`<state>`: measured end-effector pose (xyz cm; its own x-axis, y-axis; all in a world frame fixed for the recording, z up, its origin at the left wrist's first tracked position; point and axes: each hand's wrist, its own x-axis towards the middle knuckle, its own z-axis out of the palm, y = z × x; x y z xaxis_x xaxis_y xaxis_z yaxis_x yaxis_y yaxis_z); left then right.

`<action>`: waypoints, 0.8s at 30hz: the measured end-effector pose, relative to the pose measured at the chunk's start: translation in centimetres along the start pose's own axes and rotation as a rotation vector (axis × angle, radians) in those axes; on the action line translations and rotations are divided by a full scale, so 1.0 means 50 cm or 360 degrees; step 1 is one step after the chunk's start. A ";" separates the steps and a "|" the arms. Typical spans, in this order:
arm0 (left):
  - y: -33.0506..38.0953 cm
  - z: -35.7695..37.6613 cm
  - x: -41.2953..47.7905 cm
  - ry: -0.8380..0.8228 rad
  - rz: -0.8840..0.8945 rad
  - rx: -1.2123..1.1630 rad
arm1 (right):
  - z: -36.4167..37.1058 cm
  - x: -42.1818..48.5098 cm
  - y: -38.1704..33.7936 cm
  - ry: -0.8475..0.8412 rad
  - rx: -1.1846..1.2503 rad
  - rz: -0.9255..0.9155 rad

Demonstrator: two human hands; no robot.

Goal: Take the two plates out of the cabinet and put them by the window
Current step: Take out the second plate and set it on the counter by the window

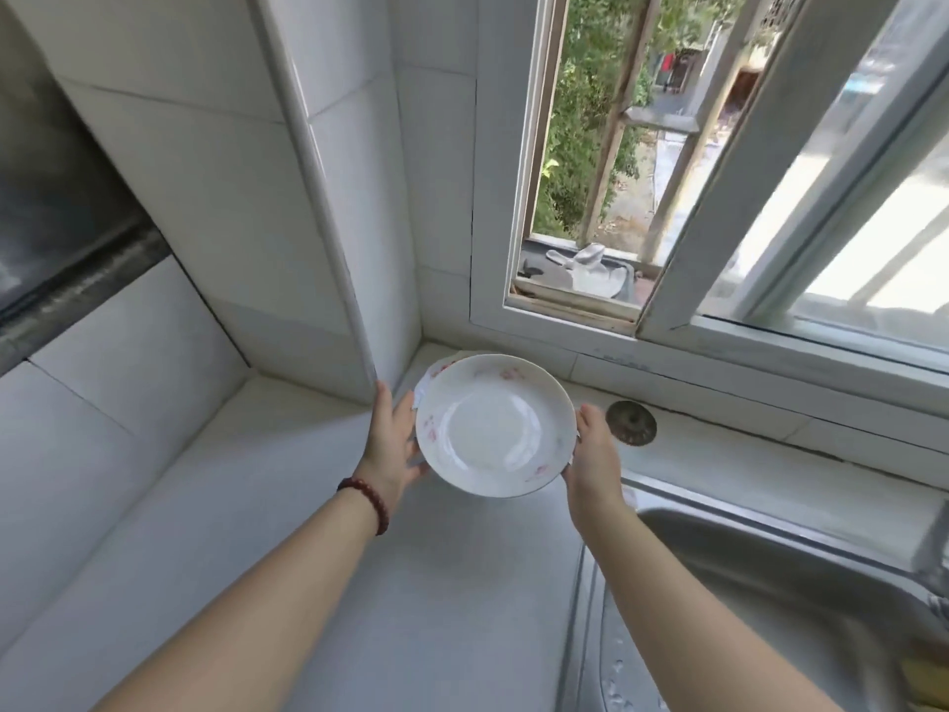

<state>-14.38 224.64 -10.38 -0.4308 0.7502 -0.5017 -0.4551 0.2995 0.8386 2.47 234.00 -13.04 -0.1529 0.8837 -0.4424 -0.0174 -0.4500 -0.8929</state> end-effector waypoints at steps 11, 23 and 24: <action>-0.045 -0.013 0.163 0.0168 0.0094 0.0037 | 0.051 0.145 0.047 0.0010 0.0032 0.0146; -0.064 -0.010 0.207 0.0215 0.0126 -0.0071 | 0.074 0.172 0.049 0.0032 -0.0042 0.0106; -0.065 -0.011 0.208 0.0214 0.0122 -0.0069 | 0.075 0.173 0.050 0.0031 -0.0043 0.0108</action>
<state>-17.78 231.15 -18.44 -0.5646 0.6835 -0.4626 -0.4487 0.2162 0.8671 -2.61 240.02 -18.80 -0.1334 0.8536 -0.5035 0.0188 -0.5058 -0.8624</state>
